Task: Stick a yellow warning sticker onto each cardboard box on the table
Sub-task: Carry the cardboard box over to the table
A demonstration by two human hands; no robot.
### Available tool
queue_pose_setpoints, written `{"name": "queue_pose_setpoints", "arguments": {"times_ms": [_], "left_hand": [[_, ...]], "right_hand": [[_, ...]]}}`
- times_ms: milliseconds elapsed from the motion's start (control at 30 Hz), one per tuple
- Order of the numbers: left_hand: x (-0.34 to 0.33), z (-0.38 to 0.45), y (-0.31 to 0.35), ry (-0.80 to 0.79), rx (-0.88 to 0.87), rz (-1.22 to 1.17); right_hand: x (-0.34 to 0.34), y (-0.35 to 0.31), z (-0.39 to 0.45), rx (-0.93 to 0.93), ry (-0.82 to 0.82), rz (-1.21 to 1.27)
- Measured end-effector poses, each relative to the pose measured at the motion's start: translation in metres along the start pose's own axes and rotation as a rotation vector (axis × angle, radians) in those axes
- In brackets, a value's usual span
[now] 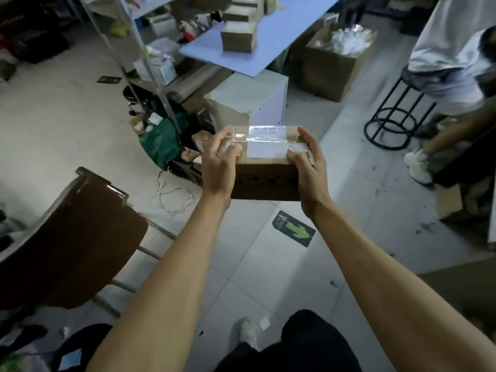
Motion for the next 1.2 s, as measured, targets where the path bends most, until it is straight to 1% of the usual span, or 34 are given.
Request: {"name": "queue_pose_setpoints", "arguments": {"times_ms": [167, 267, 500, 700, 867, 1000, 1200], "left_hand": [[-0.048, 0.044, -0.02, -0.092, 0.044, -0.013], [-0.09, 0.075, -0.032, -0.132, 0.062, -0.001], [-0.211, 0.146, -0.036, -0.196, 0.092, -0.012], [-0.286, 0.202, -0.037, -0.22, 0.127, 0.03], [-0.337, 0.249, -0.041, -0.213, 0.117, 0.007], [-0.37, 0.293, -0.054, -0.208, 0.176, -0.012], [-0.424, 0.392, -0.068, -0.254, 0.154, 0.031]], "right_hand": [[0.019, 0.012, 0.053, 0.01, 0.092, -0.041], [0.038, 0.019, 0.094, 0.014, 0.131, -0.05], [0.097, 0.013, 0.212, -0.004, 0.143, -0.013], [0.13, 0.004, 0.297, -0.02, 0.132, 0.005], [0.145, 0.007, 0.364, -0.045, 0.129, 0.005], [0.148, 0.018, 0.422, -0.061, 0.133, -0.015], [0.137, 0.024, 0.529, -0.074, 0.185, -0.041]]}}
Point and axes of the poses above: each hand's wrist, its own z-axis towards the middle knuckle, its own x-axis out of the back of the hand, y = z × x, the point moved 1 cm from there along z, towards the middle knuckle, and after that the axes turned 4 degrees about y, right-handed, at the moved point
